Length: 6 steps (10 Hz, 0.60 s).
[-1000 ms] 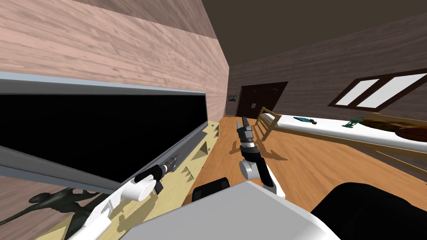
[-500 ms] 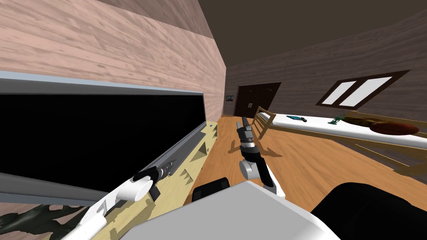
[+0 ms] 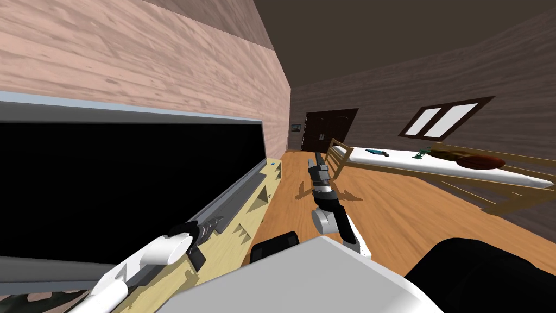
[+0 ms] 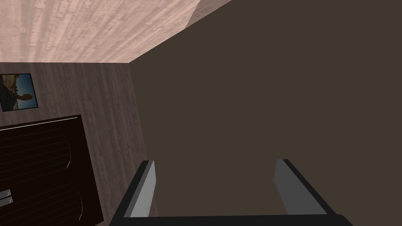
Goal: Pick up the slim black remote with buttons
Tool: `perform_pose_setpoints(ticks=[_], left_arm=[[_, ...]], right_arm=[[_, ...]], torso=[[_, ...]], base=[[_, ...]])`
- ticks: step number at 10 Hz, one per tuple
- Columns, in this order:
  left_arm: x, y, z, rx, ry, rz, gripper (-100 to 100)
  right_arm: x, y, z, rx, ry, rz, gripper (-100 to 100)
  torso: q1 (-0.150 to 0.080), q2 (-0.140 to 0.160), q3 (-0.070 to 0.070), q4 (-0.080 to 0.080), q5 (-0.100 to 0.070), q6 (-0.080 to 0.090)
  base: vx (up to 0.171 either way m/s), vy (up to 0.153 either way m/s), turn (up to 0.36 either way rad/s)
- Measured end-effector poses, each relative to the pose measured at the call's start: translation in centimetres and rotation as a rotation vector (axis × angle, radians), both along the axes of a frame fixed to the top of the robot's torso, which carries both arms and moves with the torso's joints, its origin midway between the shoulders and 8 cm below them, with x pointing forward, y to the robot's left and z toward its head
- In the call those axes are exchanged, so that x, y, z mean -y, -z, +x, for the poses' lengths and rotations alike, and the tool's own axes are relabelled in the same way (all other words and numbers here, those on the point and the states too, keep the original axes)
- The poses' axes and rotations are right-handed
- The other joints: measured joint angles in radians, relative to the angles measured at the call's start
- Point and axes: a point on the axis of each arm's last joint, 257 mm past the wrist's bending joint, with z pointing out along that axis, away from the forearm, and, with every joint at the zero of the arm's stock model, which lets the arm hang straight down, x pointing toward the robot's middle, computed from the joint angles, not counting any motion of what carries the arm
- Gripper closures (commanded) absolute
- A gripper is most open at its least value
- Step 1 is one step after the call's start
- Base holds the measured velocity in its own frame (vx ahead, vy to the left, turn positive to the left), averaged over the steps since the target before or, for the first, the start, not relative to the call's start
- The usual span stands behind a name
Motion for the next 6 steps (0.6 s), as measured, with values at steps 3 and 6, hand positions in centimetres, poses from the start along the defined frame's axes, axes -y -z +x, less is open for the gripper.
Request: perform_pose_setpoints(ticks=[3, 6], left_arm=[[-2.2, 1.6, -2.4, -0.111, -0.009, 0.037, -100], [-3.9, 3.4, -5.6, -0.227, -0.016, 0.063, -100]], right_arm=[[0.0, 0.0, 0.0, 0.000, 0.000, 0.000, 0], [0.0, 0.0, 0.0, 0.000, 0.000, 0.000, 0]], torso=[[0.002, 0.000, 0.000, 0.000, 0.000, 0.000], [0.001, 0.000, 0.000, 0.000, 0.000, 0.000]], base=[[0.011, 0.047, -0.096], [0.005, 0.047, -0.098]])
